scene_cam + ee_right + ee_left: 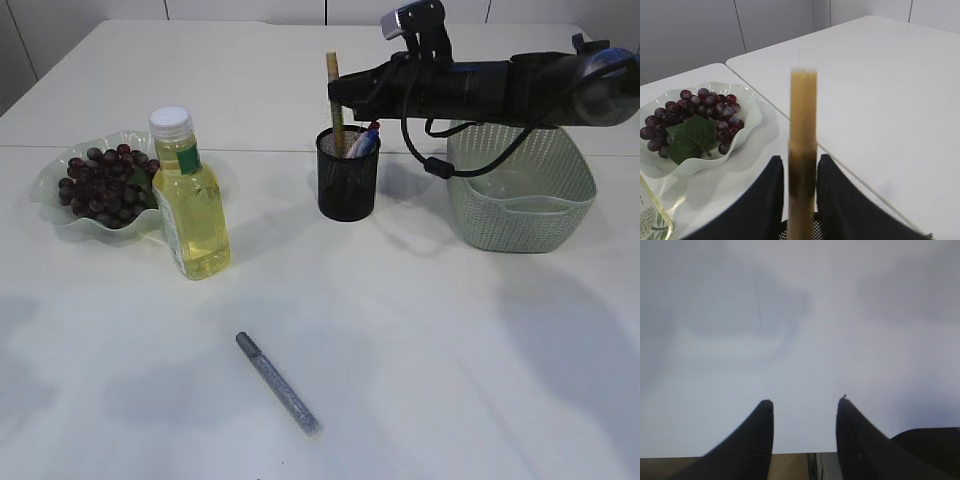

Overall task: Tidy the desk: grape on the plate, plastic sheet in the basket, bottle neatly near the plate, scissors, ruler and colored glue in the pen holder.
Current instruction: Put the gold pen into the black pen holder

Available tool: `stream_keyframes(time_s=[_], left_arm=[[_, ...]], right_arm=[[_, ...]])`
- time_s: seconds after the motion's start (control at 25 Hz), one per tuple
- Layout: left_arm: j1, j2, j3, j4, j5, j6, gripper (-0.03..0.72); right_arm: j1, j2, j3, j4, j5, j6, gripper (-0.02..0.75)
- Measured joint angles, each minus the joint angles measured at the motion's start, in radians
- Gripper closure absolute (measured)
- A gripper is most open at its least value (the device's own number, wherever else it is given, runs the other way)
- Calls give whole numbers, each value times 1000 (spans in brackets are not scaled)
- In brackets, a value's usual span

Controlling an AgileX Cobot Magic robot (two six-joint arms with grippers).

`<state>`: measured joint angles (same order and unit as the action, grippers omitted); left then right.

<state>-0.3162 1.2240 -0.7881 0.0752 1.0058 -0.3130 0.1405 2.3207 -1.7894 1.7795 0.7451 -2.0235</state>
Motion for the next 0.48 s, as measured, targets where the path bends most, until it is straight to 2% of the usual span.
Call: stream_keyframes(time_s=[0.2,0.32,0.48], left_arm=[[0,0,0,0,0,0,381],[0,0,0,0,0,0,381],[0,0,0,0,0,0,381]], right_arm=[[0,11,0,0,0,-1,427],[0,12,0,0,2,19,412],[0,5,0,-5,-2,165,408]])
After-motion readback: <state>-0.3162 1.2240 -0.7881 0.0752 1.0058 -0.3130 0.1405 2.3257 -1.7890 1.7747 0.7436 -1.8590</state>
